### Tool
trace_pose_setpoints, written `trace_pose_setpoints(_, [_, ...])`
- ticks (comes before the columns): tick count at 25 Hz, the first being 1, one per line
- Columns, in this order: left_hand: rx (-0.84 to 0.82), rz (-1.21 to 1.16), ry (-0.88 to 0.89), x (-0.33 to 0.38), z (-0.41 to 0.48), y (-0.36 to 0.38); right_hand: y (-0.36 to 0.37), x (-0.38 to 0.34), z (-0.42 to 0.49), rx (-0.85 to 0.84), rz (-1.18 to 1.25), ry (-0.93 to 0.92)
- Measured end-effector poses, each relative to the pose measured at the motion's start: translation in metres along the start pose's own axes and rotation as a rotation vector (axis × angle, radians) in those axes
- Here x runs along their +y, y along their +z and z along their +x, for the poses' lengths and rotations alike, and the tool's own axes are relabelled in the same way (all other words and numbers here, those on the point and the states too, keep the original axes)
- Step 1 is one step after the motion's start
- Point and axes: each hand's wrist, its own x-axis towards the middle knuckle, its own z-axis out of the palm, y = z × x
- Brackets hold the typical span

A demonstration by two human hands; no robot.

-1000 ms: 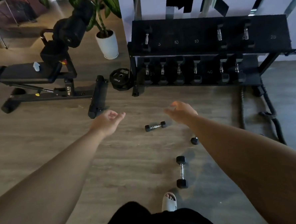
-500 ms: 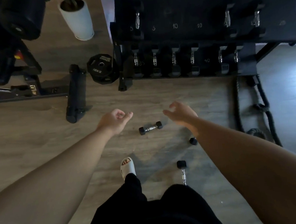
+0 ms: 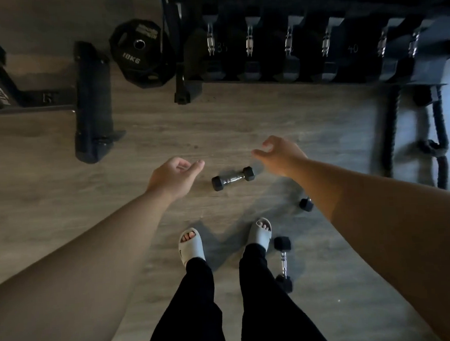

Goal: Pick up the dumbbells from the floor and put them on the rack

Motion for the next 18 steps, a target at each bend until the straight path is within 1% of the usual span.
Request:
trace_pose_setpoints(4, [-0.02,-0.037,-0.072,-0.03,0.08,0.061,0.05,0.033,0.096,-0.045,-0.041,0.026])
trace_pose_setpoints(8, [-0.008,-0.107,-0.163,-0.084,0.17,0.132,0.117,0.079,0.198,-0.082,-0.009,0.06])
trace_pose_setpoints(12, [-0.027,-0.158,-0.246,-0.143,0.253,0.209,0.192,0.117,0.298,-0.082,-0.011,0.083])
trace_pose_setpoints(15, [-0.007,-0.191,-0.261,-0.172,0.315,0.269,0.25,0.149,0.357,-0.086,-0.02,0.108])
trace_pose_setpoints(18, [0.005,-0.191,-0.291,-0.191,0.365,0.321,0.294,0.173,0.394,-0.104,-0.016,0.111])
